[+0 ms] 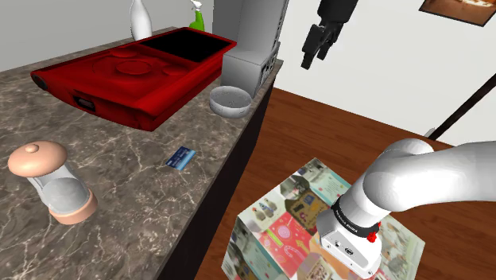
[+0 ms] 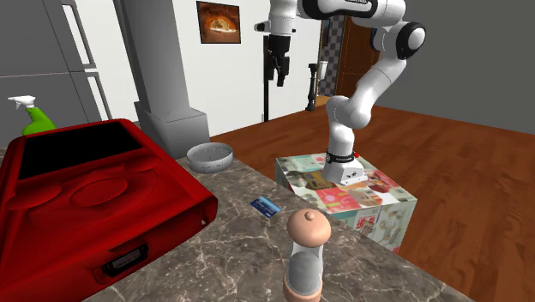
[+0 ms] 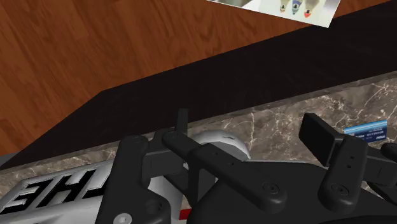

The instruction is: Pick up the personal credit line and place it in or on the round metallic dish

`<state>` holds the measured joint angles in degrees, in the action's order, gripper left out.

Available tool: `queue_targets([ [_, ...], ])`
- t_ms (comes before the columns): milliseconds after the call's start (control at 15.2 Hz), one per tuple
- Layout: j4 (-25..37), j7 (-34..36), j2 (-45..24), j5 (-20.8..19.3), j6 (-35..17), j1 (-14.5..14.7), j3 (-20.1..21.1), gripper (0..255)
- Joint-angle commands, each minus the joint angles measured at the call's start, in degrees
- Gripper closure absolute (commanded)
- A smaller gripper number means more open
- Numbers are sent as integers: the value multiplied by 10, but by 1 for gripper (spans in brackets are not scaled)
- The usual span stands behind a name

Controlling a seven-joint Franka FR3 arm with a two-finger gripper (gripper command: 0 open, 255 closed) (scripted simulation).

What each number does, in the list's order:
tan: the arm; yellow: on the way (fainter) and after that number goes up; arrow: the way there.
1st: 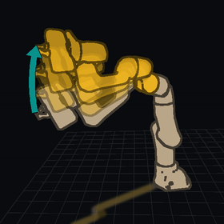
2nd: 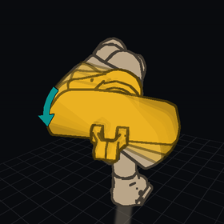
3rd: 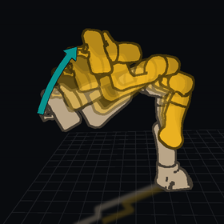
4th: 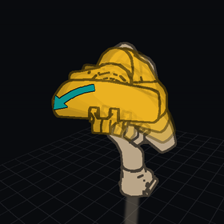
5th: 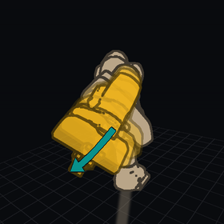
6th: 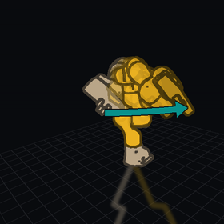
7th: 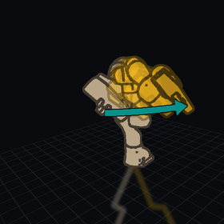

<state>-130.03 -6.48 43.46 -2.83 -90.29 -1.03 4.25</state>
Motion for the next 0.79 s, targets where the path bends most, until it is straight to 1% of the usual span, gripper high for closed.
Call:
queue_targets([
  [0,0,0,0,0,0,0,0,0],
  [396,-27,152,-43,78,-9,-9,60,0],
  [726,-35,274,-97,147,-35,-14,107,0],
])
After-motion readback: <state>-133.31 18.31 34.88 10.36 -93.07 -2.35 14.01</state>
